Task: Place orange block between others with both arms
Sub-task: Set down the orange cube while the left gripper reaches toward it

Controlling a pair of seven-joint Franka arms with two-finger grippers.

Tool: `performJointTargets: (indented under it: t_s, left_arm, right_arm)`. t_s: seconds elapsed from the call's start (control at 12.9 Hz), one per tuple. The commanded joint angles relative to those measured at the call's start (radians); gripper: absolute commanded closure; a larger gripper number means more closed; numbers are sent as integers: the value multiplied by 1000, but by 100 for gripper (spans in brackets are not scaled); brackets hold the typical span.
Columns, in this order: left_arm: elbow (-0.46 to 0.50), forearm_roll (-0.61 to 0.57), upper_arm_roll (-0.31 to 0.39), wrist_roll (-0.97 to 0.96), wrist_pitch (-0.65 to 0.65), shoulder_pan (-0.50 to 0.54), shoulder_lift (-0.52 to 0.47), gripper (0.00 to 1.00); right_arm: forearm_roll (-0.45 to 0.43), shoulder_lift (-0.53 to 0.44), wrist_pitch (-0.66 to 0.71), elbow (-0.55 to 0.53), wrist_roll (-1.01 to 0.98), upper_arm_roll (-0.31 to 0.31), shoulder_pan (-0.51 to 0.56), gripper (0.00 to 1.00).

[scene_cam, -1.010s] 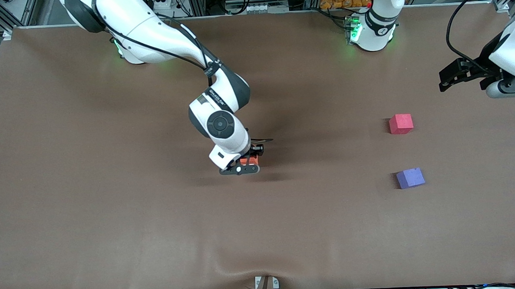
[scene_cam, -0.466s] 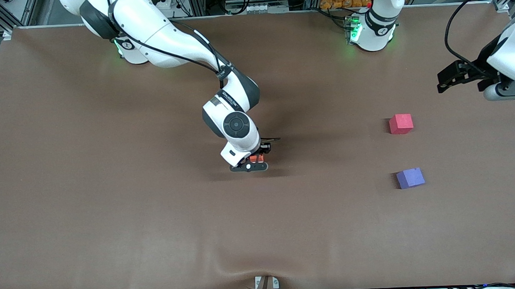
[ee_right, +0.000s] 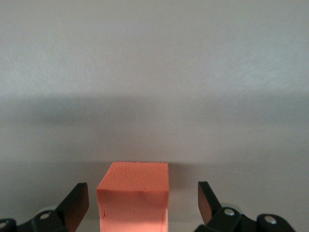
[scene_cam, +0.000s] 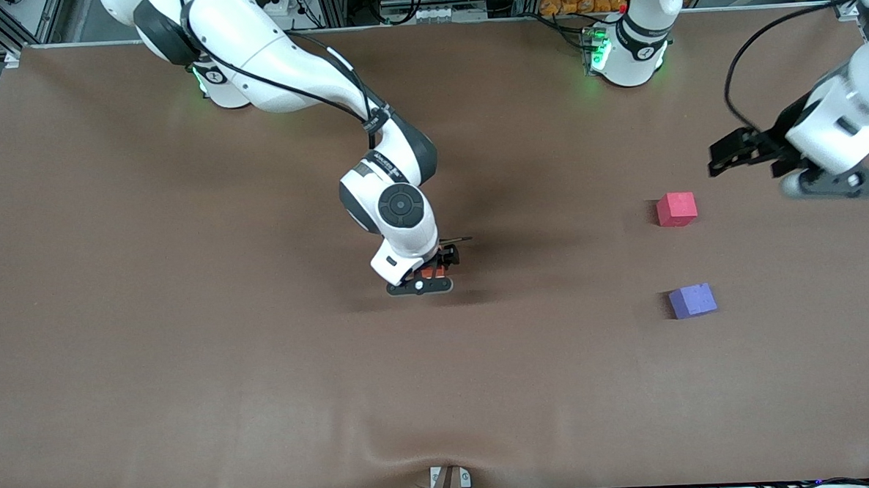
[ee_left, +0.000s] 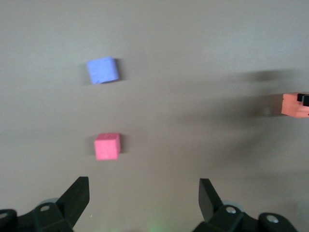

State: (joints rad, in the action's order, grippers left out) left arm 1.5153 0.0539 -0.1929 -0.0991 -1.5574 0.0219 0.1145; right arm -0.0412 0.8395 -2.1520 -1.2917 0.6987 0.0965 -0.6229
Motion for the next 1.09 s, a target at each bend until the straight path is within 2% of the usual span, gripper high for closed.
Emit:
performJointTargets:
  t_s: [0.0, 0.23, 0.54, 0.7, 0.85, 1.01]
  left_arm:
    - [-12, 14, -3, -10, -81, -66, 88, 0]
    - [-12, 15, -3, -20, -185, -155, 189, 0]
    - [-23, 9, -2, -244, -373, -295, 351, 0]
    - [-70, 7, -2, -376, -473, -373, 442, 0]
    - [-173, 3, 12, -454, -519, -475, 552, 0]
    - [-224, 1, 64, -540, -587, -587, 620, 0]
  right_arm:
    - [-9, -115, 104, -11, 7, 6, 52, 0]
    - [-2, -178, 190, -12, -20, 14, 169, 0]
    - [-3, -221, 309, -12, -203, 11, 355, 0]
    - [-5, -240, 346, -14, -318, 9, 467, 0]
    - [-11, -250, 368, -14, -427, 8, 572, 0]
    - [-12, -253, 369, -14, -539, 8, 682, 0]
